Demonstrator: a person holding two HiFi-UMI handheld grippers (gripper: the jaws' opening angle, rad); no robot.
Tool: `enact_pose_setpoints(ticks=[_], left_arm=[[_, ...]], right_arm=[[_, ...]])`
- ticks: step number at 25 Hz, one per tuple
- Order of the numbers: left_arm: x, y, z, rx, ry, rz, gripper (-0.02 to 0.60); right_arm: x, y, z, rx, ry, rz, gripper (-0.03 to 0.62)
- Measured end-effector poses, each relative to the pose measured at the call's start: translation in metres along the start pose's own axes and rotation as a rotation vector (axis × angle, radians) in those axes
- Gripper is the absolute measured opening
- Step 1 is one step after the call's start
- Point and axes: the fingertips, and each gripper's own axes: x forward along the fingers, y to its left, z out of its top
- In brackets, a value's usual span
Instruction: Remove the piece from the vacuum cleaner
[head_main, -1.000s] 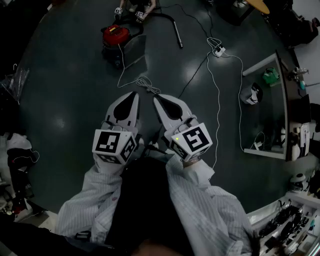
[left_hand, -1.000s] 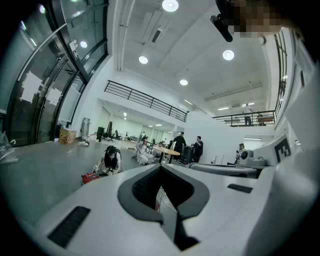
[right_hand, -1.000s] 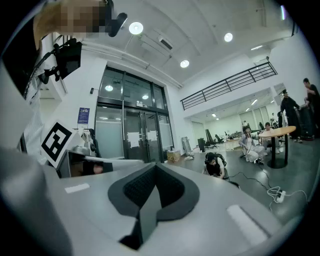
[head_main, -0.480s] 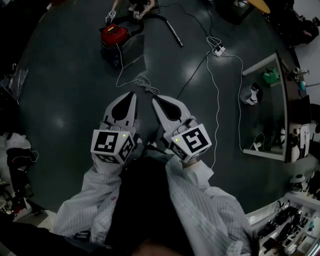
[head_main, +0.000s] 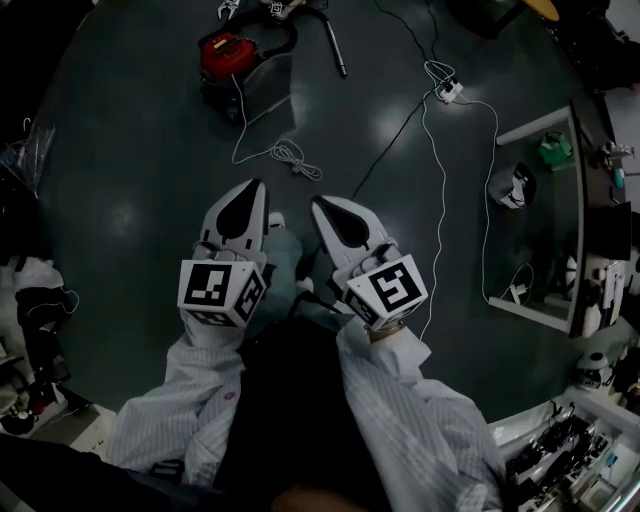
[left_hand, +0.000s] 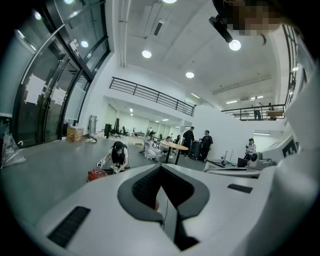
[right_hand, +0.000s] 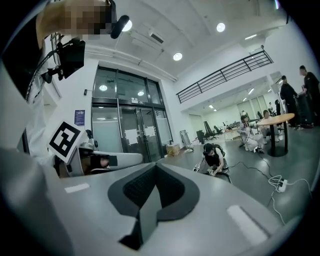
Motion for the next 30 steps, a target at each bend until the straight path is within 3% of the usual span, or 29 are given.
enact_pose_setpoints(ticks=[5, 15, 19, 25, 30], left_arm=[[0.075, 0.041, 0.007, 0.030, 0.008, 0.014, 0.003], [0.250, 0.153, 0.088, 0.021, 0.007, 0.009, 0.003], [0.309, 0.183, 0.100, 0.014, 0.018, 0.022, 0.003], [0.400, 0.218, 0.103, 0.003, 0.029, 0.087, 0.003], [0.494, 0.259, 0.120, -0.040, 0.006, 0.220, 0.003]], right_arm=[[0.063, -0.061, 0.003, 0.031, 0.018, -0.006, 0.002], [0.246, -0.194, 0.079, 0.009, 0.016, 0.009, 0.002], [0.298, -0.232, 0.086, 0.010, 0.043, 0.029, 0.002], [0.370, -0.309, 0.084, 0.034, 0.096, 0.112, 0.002], [0.448, -0.391, 0.100, 0.014, 0.149, 0.229, 0.002]])
